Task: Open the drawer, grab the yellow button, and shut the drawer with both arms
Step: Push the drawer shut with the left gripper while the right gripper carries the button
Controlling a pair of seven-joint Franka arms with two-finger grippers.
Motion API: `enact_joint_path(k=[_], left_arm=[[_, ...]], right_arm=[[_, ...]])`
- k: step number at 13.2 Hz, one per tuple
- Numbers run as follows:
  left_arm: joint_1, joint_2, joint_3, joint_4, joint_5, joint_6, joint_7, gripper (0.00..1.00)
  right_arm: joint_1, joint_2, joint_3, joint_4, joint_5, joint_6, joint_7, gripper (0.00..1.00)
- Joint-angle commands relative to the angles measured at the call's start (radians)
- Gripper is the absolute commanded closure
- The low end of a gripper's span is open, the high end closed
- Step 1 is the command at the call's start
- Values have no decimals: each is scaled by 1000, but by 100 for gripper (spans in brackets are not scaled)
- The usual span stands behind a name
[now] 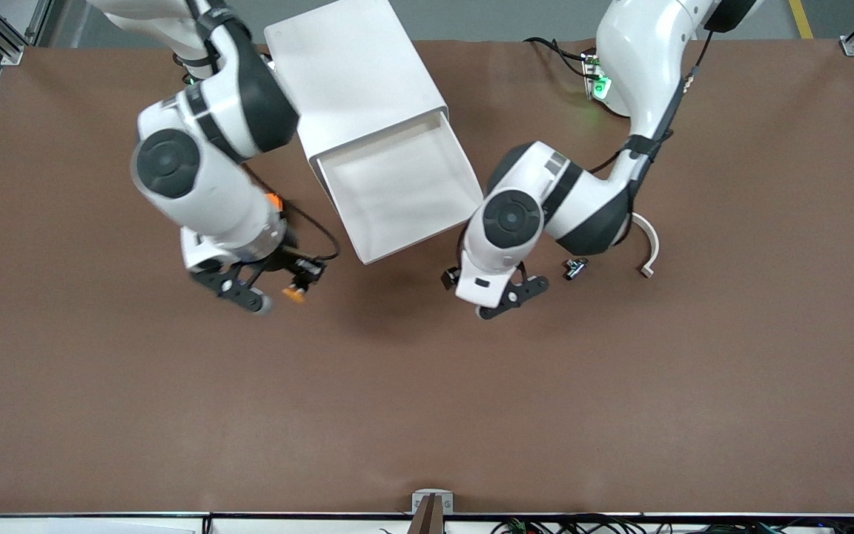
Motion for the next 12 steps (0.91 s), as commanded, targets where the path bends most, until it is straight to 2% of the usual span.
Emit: enact_joint_path(k=[1,5,8,12], left_arm=[[-56,0,4,-6,-14,17,-60,0],[-127,-9,0,-13,-16,-41,-163,0],[-165,0,-14,-15,-118,-43,-255,0],[-248,0,-19,-46,-149,-47,-271,0]], right_arm=[[-141,2,20,3,-76,-20,-277,100],[-279,42,20,-4,-82,-12,-579,100],[-335,102,20,-7,-96,32,-675,99],[-431,205,20,-30,-96,141,-818,99]])
